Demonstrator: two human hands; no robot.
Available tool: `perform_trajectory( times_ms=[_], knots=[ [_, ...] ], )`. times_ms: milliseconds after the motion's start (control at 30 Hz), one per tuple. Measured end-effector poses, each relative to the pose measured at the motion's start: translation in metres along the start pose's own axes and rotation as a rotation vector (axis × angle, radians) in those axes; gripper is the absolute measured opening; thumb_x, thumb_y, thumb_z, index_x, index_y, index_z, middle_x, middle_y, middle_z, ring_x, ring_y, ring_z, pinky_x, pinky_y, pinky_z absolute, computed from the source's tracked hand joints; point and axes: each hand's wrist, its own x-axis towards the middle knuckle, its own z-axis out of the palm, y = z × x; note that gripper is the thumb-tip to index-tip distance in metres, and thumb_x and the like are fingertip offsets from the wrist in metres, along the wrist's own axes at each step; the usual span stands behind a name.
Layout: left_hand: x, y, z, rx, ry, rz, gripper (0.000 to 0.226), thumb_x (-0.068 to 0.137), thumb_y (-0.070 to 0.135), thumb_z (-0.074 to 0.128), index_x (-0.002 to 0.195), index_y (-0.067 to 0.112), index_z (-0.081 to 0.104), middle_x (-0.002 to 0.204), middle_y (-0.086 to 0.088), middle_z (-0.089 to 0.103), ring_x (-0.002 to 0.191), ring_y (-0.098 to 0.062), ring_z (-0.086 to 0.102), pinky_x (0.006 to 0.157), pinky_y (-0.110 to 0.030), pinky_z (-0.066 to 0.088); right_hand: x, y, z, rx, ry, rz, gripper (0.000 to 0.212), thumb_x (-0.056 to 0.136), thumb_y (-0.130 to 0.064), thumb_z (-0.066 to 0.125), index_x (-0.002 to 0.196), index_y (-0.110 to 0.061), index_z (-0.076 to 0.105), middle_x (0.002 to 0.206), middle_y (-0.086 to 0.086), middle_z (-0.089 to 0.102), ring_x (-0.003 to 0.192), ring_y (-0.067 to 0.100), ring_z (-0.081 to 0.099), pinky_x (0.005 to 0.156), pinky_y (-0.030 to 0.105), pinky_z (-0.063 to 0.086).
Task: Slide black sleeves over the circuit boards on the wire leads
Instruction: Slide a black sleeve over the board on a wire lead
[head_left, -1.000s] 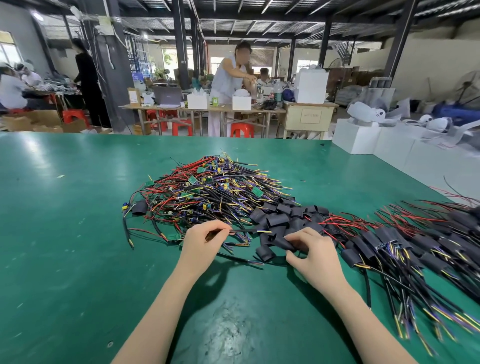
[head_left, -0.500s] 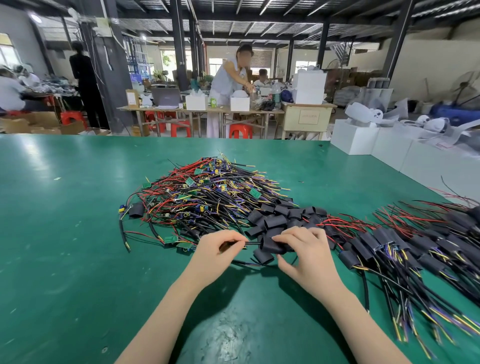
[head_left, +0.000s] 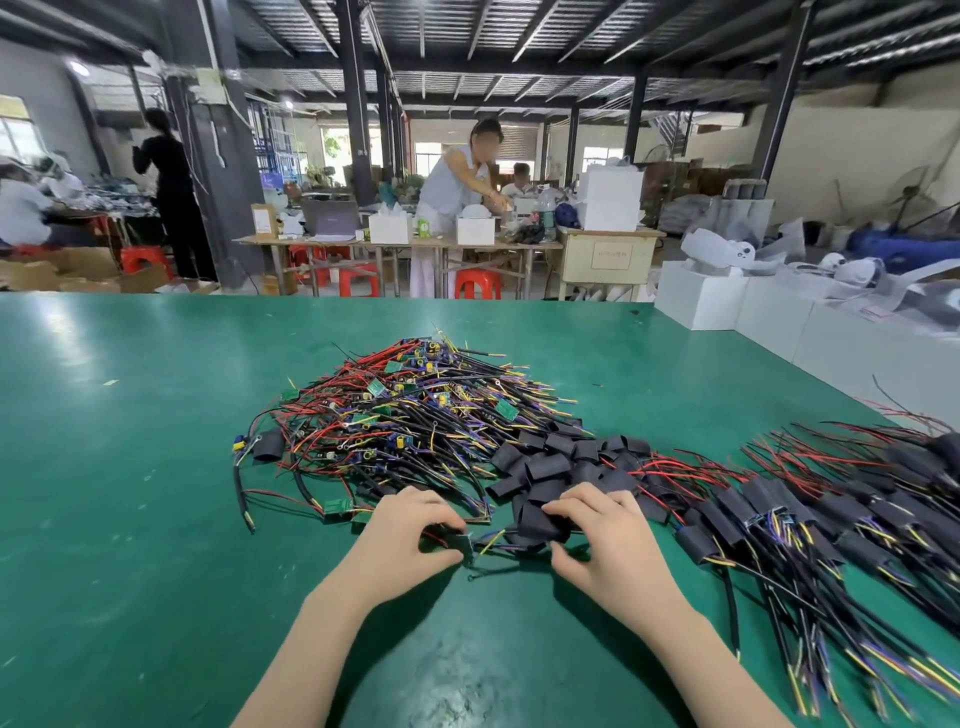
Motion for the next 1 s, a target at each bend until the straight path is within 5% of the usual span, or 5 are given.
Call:
perform_trajectory(
  times_ms=[300, 700, 867, 1000],
  knots=[
    [0.0, 0.018, 0.006, -0.271, 0.173, 0.018, 0.015, 0.085, 0.019, 0.073, 0.1, 0.021, 0.073, 0.094, 0.018, 0.07, 0.091, 0.006, 0.062, 0.081, -0.005, 0.042, 0.001, -0.015, -0.001, 0.085, -0.035, -0.075, 0.036, 0.07, -0.024, 0.067, 0.106, -0.021, 0.065, 0.1, -0.009, 0.063, 0.092, 0.014, 0.057, 0.079, 0.03, 0.041],
    [0.003, 0.029, 0.014, -0.553, 0.22, -0.083, 0.015, 0.08, 0.005, 0.076, 0.09, 0.016, 0.076, 0.084, 0.009, 0.075, 0.082, -0.005, 0.071, 0.077, -0.016, 0.052, 0.001, -0.015, -0.006, 0.243, -0.053, 0.018, 0.034, 0.079, -0.041, 0.066, 0.109, -0.026, 0.07, 0.096, -0.018, 0.064, 0.085, 0.001, 0.05, 0.079, 0.024, 0.042],
    [0.002, 0.035, 0.01, -0.58, 0.295, -0.032, 0.023, 0.076, -0.005, 0.076, 0.09, 0.013, 0.078, 0.086, 0.007, 0.075, 0.083, -0.006, 0.071, 0.075, -0.014, 0.052, 0.003, -0.019, -0.008, 0.493, -0.005, 0.158, 0.019, 0.076, -0.023, 0.076, 0.094, -0.028, 0.074, 0.083, -0.016, 0.067, 0.082, 0.001, 0.062, 0.076, 0.022, 0.048],
    [0.003, 0.038, 0.005, -0.588, 0.367, 0.0, 0.025, 0.074, -0.005, 0.078, 0.09, 0.014, 0.079, 0.086, 0.002, 0.075, 0.081, -0.009, 0.07, 0.072, -0.017, 0.051, 0.005, -0.021, -0.01, 0.643, 0.016, 0.264, 0.032, 0.074, -0.014, 0.078, 0.081, -0.044, 0.07, 0.085, -0.02, 0.07, 0.082, -0.001, 0.065, 0.075, 0.012, 0.047]
  ],
)
